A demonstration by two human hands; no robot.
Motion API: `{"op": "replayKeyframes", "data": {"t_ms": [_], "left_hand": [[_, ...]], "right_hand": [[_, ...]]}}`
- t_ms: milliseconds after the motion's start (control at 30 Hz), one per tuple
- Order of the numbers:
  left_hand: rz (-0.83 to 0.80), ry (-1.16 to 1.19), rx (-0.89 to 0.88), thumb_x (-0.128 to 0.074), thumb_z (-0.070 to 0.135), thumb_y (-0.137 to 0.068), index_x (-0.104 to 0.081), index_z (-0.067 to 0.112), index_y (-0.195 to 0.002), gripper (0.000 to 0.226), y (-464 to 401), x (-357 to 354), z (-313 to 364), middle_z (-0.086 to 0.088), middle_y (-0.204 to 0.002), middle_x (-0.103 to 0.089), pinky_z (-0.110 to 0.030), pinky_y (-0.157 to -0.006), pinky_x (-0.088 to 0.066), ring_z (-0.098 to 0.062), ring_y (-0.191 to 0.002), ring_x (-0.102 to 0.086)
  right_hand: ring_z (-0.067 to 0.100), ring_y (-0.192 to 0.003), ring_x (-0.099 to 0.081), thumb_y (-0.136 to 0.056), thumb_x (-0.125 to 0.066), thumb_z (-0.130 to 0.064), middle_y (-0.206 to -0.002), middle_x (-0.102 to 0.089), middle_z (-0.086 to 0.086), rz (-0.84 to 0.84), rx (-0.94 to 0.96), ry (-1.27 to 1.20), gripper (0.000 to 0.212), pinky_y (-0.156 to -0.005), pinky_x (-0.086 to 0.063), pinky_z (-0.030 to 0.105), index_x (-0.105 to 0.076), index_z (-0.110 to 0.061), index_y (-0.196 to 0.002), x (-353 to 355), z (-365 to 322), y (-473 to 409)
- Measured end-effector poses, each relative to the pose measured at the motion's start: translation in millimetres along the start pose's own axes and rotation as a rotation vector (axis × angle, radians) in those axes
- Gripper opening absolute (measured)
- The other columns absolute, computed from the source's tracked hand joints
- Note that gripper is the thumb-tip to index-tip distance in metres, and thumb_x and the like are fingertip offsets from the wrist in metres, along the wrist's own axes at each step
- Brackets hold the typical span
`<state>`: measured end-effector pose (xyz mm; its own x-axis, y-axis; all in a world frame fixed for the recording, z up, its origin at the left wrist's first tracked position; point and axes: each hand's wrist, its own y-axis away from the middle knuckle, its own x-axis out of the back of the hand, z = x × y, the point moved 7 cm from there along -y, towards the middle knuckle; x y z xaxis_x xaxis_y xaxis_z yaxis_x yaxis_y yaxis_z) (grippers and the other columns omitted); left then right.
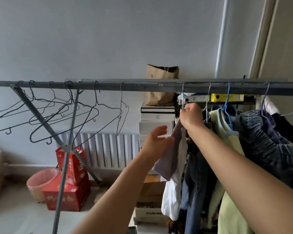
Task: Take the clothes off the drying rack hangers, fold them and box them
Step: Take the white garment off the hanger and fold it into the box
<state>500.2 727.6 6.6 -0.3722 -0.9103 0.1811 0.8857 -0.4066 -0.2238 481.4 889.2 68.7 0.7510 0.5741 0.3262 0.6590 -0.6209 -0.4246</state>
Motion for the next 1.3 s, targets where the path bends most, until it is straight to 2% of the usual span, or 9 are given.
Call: {"op": "replayKeyframes", "data": {"t_ms": [167,267,333,467,600,867,967,1133,1300], "left_hand": [[-0.003,-0.11,-0.043,-0.065,0.005,-0.089,-0.052,0.02,-0.132,0.048,-7.5,-4.0,2.0,0.004,-0.121,-0.054,-0.017,-0.07,-0.05,-0.003,-0.092,-0.058],[-0.009,-0.164,-0.088,-0.062,0.004,-0.091,-0.056,0.019,-0.126,0.039,-7.3,-3.6,5.2,0.006,-0.108,-0.058,-0.014,-0.065,-0.051,0.0,-0.085,-0.058],[0.021,-0.183,-0.126,-0.061,0.005,-0.091,-0.058,0.019,-0.122,0.034,-5.4,0.9,10.0,0.009,-0.094,-0.061,-0.016,-0.063,-0.053,-0.001,-0.081,-0.059],[0.182,-0.192,-0.246,-0.065,0.015,-0.09,-0.062,0.019,-0.11,0.021,-2.1,21.0,22.5,0.008,-0.08,-0.064,-0.024,-0.062,-0.056,-0.007,-0.073,-0.062],[0.332,-0.154,-0.277,-0.064,0.031,-0.091,-0.067,0.019,-0.096,0.014,3.5,39.5,25.3,0.008,-0.075,-0.068,-0.01,-0.051,-0.042,0.004,-0.061,-0.06],[0.292,-0.245,-0.207,-0.068,0.027,-0.088,-0.071,0.021,-0.077,0.013,7.5,69.1,13.1,0.004,-0.068,-0.069,-0.028,-0.054,-0.05,-0.013,-0.064,-0.064],[0.293,-0.222,-0.166,-0.061,0.025,-0.094,-0.067,0.018,-0.091,0.01,12.9,79.4,3.8,0.004,-0.082,-0.067,-0.028,-0.067,-0.054,-0.009,-0.073,-0.062],[0.329,-0.296,-0.008,-0.057,0.023,-0.096,-0.052,0.023,-0.133,0.037,12.2,109.7,-34.6,0.001,-0.13,-0.054,-0.044,-0.104,-0.044,-0.018,-0.119,-0.053],[0.391,-0.431,-0.043,-0.058,0.034,-0.093,-0.055,0.035,-0.129,0.036,20.7,131.3,-56.5,0.003,-0.129,-0.057,-0.05,-0.101,-0.046,-0.022,-0.118,-0.054]], "right_hand": [[0.023,-0.074,-0.052,-0.082,-0.049,-0.007,-0.105,-0.066,0.02,-0.095,-0.215,-0.108,0.037,-0.052,-0.04,0.026,-0.058,-0.008,-0.117,-22.8,21.7,-22.0],[0.018,-0.057,-0.048,-0.083,-0.053,-0.001,-0.089,-0.068,0.017,-0.055,-0.274,-0.194,0.009,-0.038,-0.029,0.02,-0.06,-0.003,-0.087,-22.2,21.8,-23.7],[0.011,-0.042,-0.046,-0.092,-0.055,-0.002,-0.069,-0.063,0.009,-0.083,-0.277,-0.302,0.021,-0.036,-0.03,0.017,-0.058,-0.008,-0.072,-19.7,14.0,-20.2],[0.008,-0.047,-0.042,-0.091,-0.06,-0.003,-0.07,-0.065,0.003,-0.161,-0.209,-0.51,0.014,-0.035,-0.032,0.015,-0.065,-0.015,-0.084,-14.8,-15.6,-9.4],[0.007,-0.044,-0.044,-0.087,-0.066,-0.004,-0.072,-0.069,0.005,-0.233,-0.134,-0.501,0.009,-0.032,-0.029,0.014,-0.069,-0.01,-0.093,-11.7,-39.4,10.9],[0.007,-0.046,-0.047,-0.08,-0.069,-0.003,-0.072,-0.069,0.007,-0.439,-0.1,-0.308,0.007,-0.04,-0.03,0.018,-0.072,-0.008,-0.085,-32.1,-33.5,50.7],[0.015,-0.059,-0.052,-0.073,-0.054,0.007,-0.062,-0.061,0.006,-0.448,-0.144,-0.302,0.019,-0.055,-0.04,0.024,-0.069,-0.005,-0.071,-34.4,-22.0,54.4],[0.014,-0.05,-0.044,-0.079,-0.039,0.008,-0.053,-0.05,0.007,-0.634,-0.019,-0.157,0.021,-0.047,-0.036,0.021,-0.056,-0.001,-0.07,-36.1,-18.4,61.5],[0.011,-0.045,-0.032,-0.076,-0.036,0.006,-0.044,-0.037,-0.003,-0.654,0.03,-0.197,0.024,-0.045,-0.025,0.023,-0.044,-0.009,-0.06,-30.9,-20.1,57.8]]}}
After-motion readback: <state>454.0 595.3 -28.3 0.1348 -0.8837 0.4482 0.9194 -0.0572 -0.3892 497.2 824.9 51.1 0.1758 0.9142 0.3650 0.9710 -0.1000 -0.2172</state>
